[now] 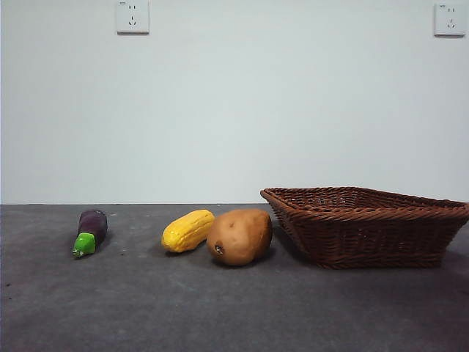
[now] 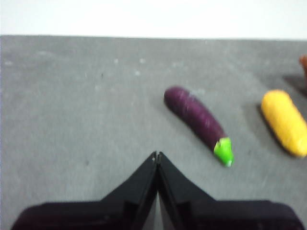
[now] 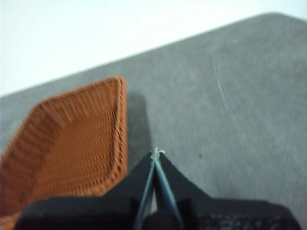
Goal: Help me put the vegetables on the table into the basket
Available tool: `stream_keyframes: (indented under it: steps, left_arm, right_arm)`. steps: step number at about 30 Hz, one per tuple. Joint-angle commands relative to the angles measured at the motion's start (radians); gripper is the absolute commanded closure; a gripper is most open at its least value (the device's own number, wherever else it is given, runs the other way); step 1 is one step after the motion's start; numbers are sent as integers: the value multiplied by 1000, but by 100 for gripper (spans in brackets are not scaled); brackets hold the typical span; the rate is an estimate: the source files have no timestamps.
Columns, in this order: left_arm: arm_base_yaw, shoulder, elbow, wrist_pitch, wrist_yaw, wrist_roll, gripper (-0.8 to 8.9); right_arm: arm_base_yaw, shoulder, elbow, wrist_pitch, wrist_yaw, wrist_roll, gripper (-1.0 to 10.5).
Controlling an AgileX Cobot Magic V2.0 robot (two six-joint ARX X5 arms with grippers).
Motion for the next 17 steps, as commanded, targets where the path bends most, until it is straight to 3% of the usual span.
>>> stream_keyframes:
  steps: [1, 4, 10, 17]
  left_arm:
    - [-2, 18, 57, 11, 0, -48, 819]
    - [-2, 66, 121, 11, 0, -77, 819]
    - [-2, 220, 259, 3, 43, -118, 819]
    - [-2, 440, 424, 3, 232, -201, 818]
  right_arm:
    - [-1, 14, 47, -3, -3, 23, 955]
    - [-1, 64, 101, -19, -3, 77, 955]
    - [-1, 232, 245, -49, -33, 114, 955]
    - [-1, 518, 483, -257, -126, 105, 953]
